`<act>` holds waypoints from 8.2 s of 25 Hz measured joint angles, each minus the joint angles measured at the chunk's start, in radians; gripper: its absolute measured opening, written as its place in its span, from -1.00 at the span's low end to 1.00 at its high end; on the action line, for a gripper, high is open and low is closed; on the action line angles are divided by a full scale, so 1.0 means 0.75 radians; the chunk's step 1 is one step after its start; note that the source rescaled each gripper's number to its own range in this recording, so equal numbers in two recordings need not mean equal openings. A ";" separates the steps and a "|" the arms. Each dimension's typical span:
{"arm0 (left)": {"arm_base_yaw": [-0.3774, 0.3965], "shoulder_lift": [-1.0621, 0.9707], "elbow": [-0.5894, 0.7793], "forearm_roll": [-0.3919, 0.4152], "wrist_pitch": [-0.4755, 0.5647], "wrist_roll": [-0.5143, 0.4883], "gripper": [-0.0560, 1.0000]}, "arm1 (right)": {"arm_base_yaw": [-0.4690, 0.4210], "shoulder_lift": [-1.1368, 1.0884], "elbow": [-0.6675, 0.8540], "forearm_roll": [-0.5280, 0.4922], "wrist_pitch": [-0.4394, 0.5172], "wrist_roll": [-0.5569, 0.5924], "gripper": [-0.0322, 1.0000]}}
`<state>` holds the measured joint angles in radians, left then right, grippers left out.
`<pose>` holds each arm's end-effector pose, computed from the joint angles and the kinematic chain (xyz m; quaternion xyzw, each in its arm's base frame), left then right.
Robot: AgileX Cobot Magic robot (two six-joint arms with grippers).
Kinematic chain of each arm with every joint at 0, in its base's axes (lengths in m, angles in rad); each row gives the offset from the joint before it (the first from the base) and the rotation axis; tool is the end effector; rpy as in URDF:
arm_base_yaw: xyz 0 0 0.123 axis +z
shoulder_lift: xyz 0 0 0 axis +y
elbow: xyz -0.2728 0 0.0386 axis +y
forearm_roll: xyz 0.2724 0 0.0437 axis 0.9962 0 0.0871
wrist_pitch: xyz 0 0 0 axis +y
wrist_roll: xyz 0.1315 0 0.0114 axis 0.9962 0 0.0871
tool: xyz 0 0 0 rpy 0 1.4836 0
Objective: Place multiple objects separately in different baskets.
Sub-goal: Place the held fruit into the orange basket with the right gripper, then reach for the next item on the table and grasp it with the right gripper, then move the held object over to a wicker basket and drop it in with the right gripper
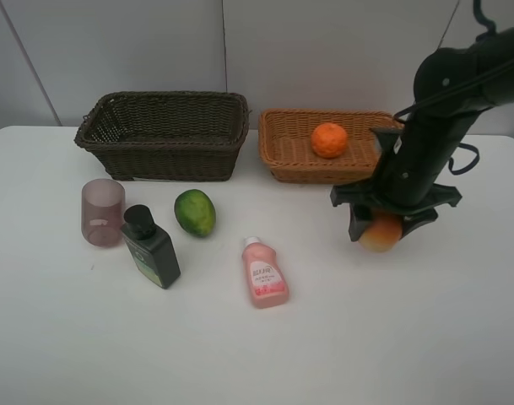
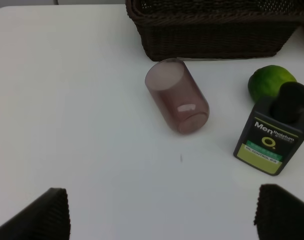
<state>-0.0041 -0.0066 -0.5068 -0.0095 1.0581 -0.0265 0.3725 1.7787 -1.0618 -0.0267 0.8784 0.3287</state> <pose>0.0611 -0.0013 0.2733 -0.0093 0.8490 -0.0128 0.5282 0.3143 0.1199 0.1042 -0.0301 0.9990 0.0009 0.0331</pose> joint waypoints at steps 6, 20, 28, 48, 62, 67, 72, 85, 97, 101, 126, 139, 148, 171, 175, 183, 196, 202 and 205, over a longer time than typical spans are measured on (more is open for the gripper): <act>0.000 0.000 0.000 0.000 0.000 0.000 0.85 | 0.000 0.008 -0.191 -0.002 0.091 -0.036 -0.52; 0.000 0.000 0.000 0.000 0.000 0.000 0.85 | -0.022 0.276 -0.750 -0.167 0.155 -0.070 -0.52; 0.000 0.000 0.000 0.000 0.000 0.000 0.85 | -0.126 0.335 -0.766 -0.212 -0.150 -0.070 -0.52; 0.000 0.000 0.000 0.000 0.000 0.000 0.85 | -0.230 0.516 -0.766 -0.244 -0.270 -0.070 -0.52; 0.000 0.000 0.000 0.000 0.000 0.000 0.85 | -0.234 0.509 -0.766 -0.243 -0.271 -0.070 0.98; 0.000 0.000 0.000 0.000 0.000 0.000 0.85 | -0.223 0.427 -0.766 -0.215 -0.207 -0.070 0.99; 0.000 0.000 0.000 0.000 0.000 0.000 0.85 | -0.146 0.345 -0.766 -0.183 -0.019 -0.070 0.99; 0.000 0.000 0.000 0.000 0.000 0.000 0.85 | 0.210 0.170 -0.515 0.036 0.249 -0.070 0.99; 0.000 0.000 0.000 0.000 0.000 0.000 0.85 | 0.541 0.049 -0.114 0.087 -0.006 0.130 0.99; 0.000 0.000 0.000 0.000 0.000 0.000 0.85 | 0.602 0.049 -0.111 0.088 -0.103 0.220 0.99; 0.000 0.000 0.000 0.000 0.000 0.000 0.85 | 0.607 0.258 -0.112 -0.075 -0.292 0.375 0.99; 0.000 0.000 0.000 0.000 0.000 0.000 0.85 | 0.604 0.369 -0.206 -0.080 -0.296 0.375 0.99; 0.000 0.000 0.000 0.000 0.000 0.000 0.85 | 0.604 0.393 -0.208 -0.079 -0.308 0.375 0.99; 0.000 0.000 0.000 0.000 0.000 0.000 0.85 | 0.603 0.407 -0.210 -0.072 -0.276 0.375 -0.93; 0.000 0.000 0.000 0.000 0.000 0.000 0.85 | 0.603 0.407 -0.210 -0.072 -0.276 0.375 -0.93; 0.000 0.000 0.000 0.000 0.000 0.000 0.85 | 0.603 0.407 -0.210 -0.071 -0.276 0.375 -0.93; 0.000 0.000 0.000 0.000 0.000 0.000 0.85 | 0.603 0.396 -0.256 -0.104 -0.192 0.375 -0.93; 0.000 0.000 0.000 0.000 0.000 0.000 0.85 | 0.603 0.346 -0.475 -0.196 0.030 0.276 -0.93; 0.000 0.000 0.000 0.000 0.000 0.000 0.85 | 0.603 0.346 -0.587 -0.209 0.110 0.193 -0.93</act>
<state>-0.0041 -0.0066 -0.5068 -0.0095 1.0581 -0.0265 0.8249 2.0379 -1.5022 -0.1834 0.9610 0.4737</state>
